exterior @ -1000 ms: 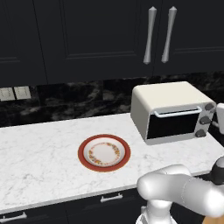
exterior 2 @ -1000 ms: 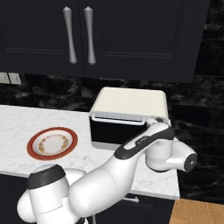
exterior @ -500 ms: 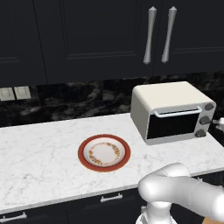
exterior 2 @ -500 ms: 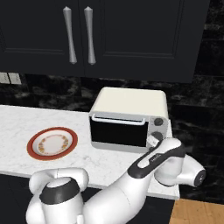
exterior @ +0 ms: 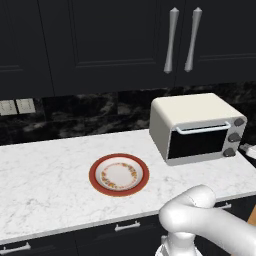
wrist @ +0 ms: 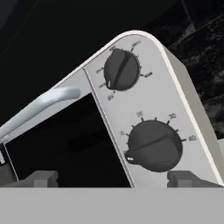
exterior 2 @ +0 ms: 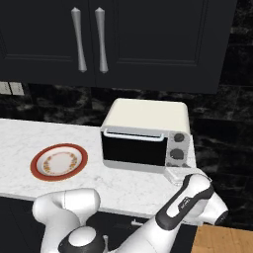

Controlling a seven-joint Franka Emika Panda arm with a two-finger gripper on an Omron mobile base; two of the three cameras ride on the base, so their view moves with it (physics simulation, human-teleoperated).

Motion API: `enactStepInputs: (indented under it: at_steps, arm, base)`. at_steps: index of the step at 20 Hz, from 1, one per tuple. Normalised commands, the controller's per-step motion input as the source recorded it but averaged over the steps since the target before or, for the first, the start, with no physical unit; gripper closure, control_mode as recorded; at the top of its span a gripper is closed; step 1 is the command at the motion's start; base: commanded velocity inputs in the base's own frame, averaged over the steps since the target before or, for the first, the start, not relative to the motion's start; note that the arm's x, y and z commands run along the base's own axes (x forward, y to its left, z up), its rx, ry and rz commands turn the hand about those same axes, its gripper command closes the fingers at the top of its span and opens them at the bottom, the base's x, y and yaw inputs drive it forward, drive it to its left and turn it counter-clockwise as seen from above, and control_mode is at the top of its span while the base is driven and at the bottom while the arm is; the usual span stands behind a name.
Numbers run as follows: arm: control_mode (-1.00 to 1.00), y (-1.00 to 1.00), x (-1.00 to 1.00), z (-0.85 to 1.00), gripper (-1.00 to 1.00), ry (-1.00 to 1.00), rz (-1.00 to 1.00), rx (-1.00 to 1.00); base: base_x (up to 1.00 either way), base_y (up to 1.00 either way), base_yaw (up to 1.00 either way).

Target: Pick up the kebab skewer and baguette bread, and place them inside the toaster oven. Close the toaster oven door and start by setting the timer.

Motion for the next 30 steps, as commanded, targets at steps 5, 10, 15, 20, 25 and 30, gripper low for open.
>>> enactStepInputs:
  at_steps: [5,10,15,20,25,30]
  arm:
    - [-1.0,0.0,0.02,-0.01,-1.0,-0.09,-0.22,-0.15]
    - [-1.0,0.07,0.08,-0.01,-1.0,-0.03,-0.24,-0.07]
    - [-1.0,0.05,0.14,0.0,-1.0,0.0,-0.05,0.0]
    - [-1.0,-0.01,0.01,-0.01,-1.0,0.0,0.0,-0.02]
    - [-1.0,-0.08,0.0,-0.03,-1.0,0.03,-0.02,-0.14]
    - [-1.0,0.0,0.13,0.0,-1.0,0.14,-0.03,-0.05]
  base:
    - [0.0,0.0,0.0]
    - [0.0,0.0,0.0]
    - [0.0,0.0,0.0]
    - [0.0,0.0,0.0]
    - [0.0,0.0,0.0]
    - [0.0,0.0,0.0]
